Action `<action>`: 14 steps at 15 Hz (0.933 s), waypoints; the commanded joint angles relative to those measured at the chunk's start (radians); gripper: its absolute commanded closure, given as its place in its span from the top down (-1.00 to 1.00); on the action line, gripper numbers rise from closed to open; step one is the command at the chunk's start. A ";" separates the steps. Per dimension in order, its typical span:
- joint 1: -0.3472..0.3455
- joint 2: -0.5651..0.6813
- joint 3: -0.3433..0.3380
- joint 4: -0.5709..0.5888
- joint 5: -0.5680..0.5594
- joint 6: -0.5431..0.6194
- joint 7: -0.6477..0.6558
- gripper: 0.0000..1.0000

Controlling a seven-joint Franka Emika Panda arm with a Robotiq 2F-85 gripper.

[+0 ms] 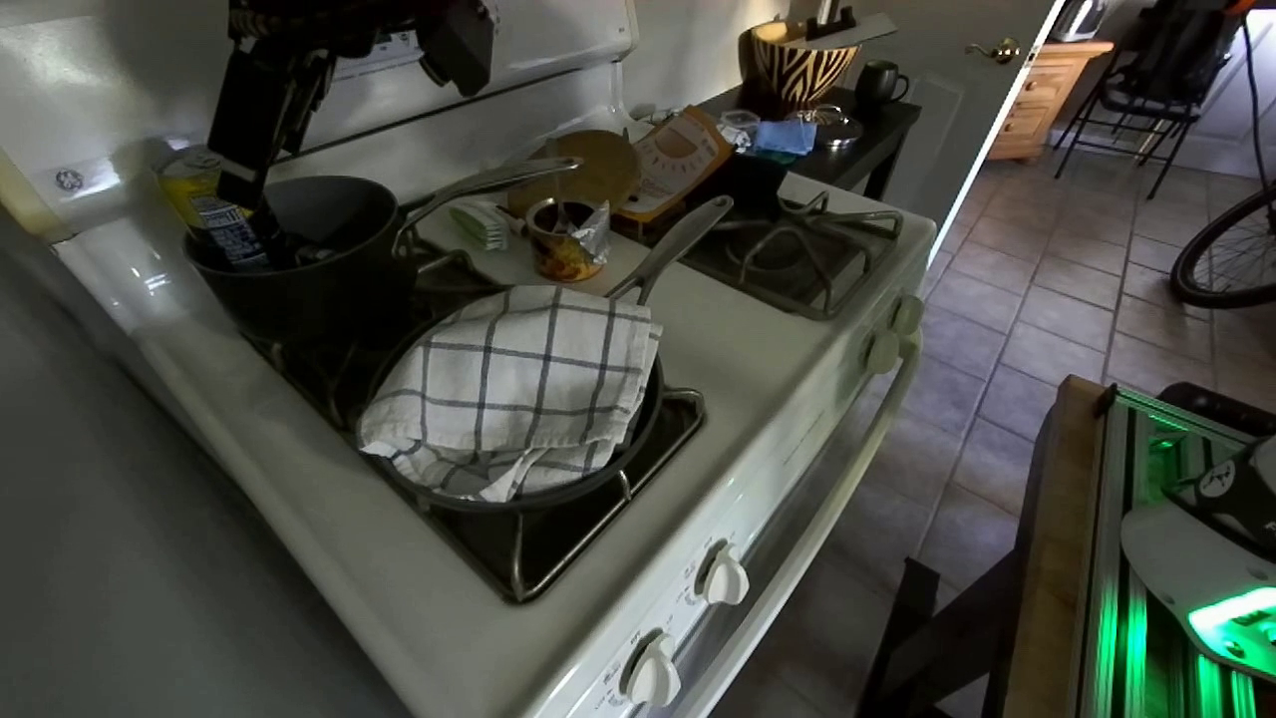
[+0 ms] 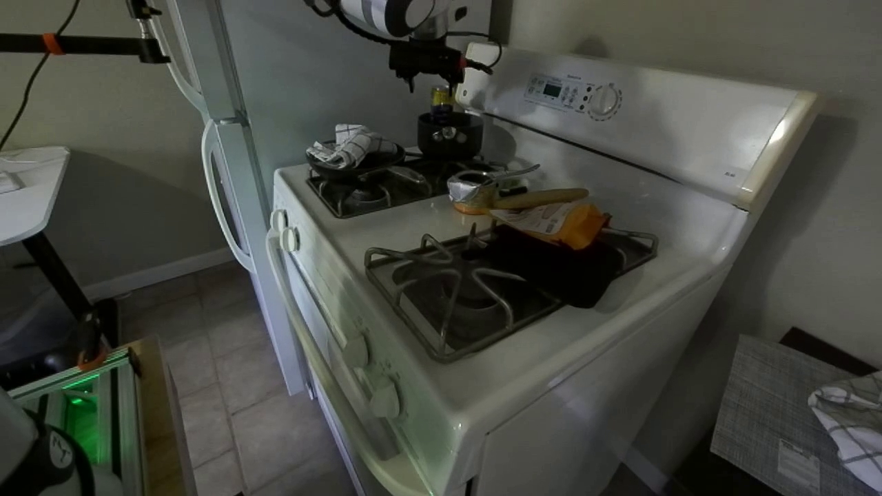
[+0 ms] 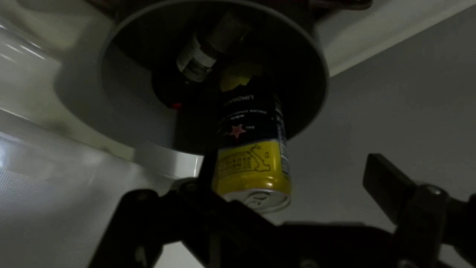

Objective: Remove the can from the pot

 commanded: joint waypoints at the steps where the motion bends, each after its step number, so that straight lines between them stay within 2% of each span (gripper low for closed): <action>1: 0.005 0.068 0.013 0.084 -0.049 0.039 0.000 1.00; 12: 0.040 0.180 -0.020 0.234 -0.052 0.032 -0.029 1.00; 13: 0.041 0.188 -0.020 0.245 -0.051 0.029 -0.030 0.50; 14: 0.041 0.196 -0.019 0.256 -0.051 0.025 -0.035 0.48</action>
